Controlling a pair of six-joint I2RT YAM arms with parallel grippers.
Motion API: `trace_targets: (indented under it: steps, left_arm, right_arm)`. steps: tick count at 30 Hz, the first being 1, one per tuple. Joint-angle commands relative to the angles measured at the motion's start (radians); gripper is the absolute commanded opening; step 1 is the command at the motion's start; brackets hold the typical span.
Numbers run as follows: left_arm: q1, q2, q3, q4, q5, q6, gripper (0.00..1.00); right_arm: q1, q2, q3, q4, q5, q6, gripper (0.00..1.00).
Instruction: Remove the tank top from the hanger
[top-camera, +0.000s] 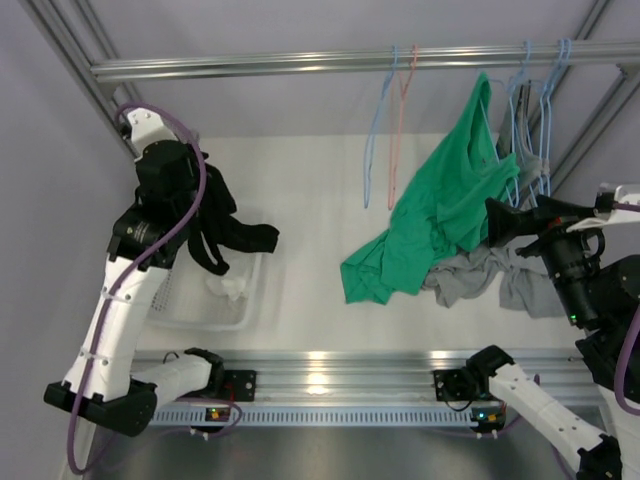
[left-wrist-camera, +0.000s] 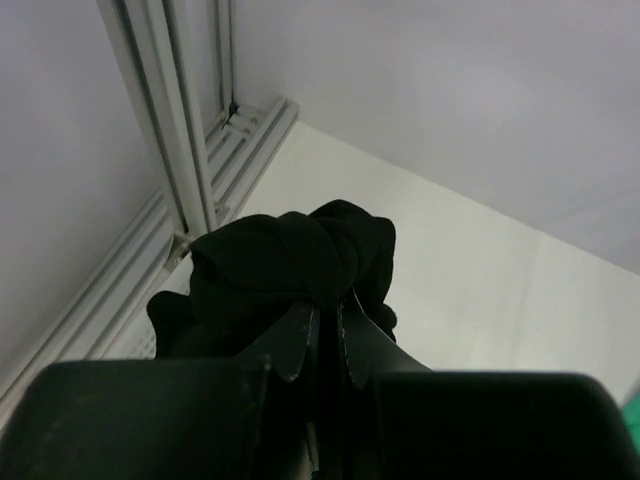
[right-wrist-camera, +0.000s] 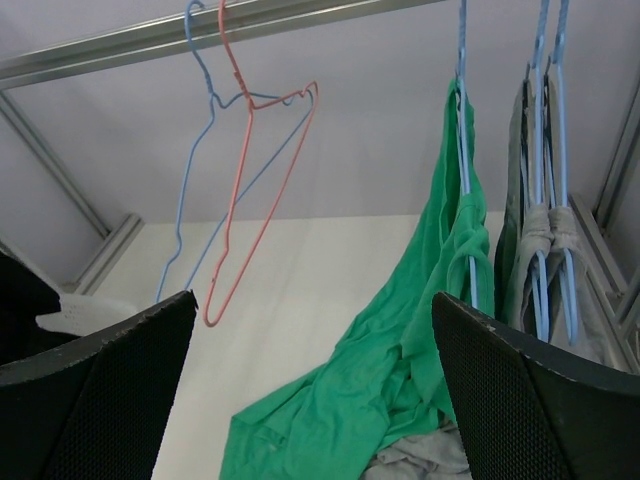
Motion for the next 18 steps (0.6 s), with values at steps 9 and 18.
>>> trace_targets:
  steps: [9, 18]
  left_arm:
    - [0.394, -0.072, -0.293, -0.044, 0.349, -0.173, 0.00]
    - [0.585, -0.049, -0.288, -0.038, 0.644, -0.167, 0.00]
  right_arm:
    - [0.009, 0.088, 0.001, -0.003, -0.032, -0.020, 1.00]
    - [0.009, 0.091, -0.033, 0.026, -0.038, -0.009, 0.99]
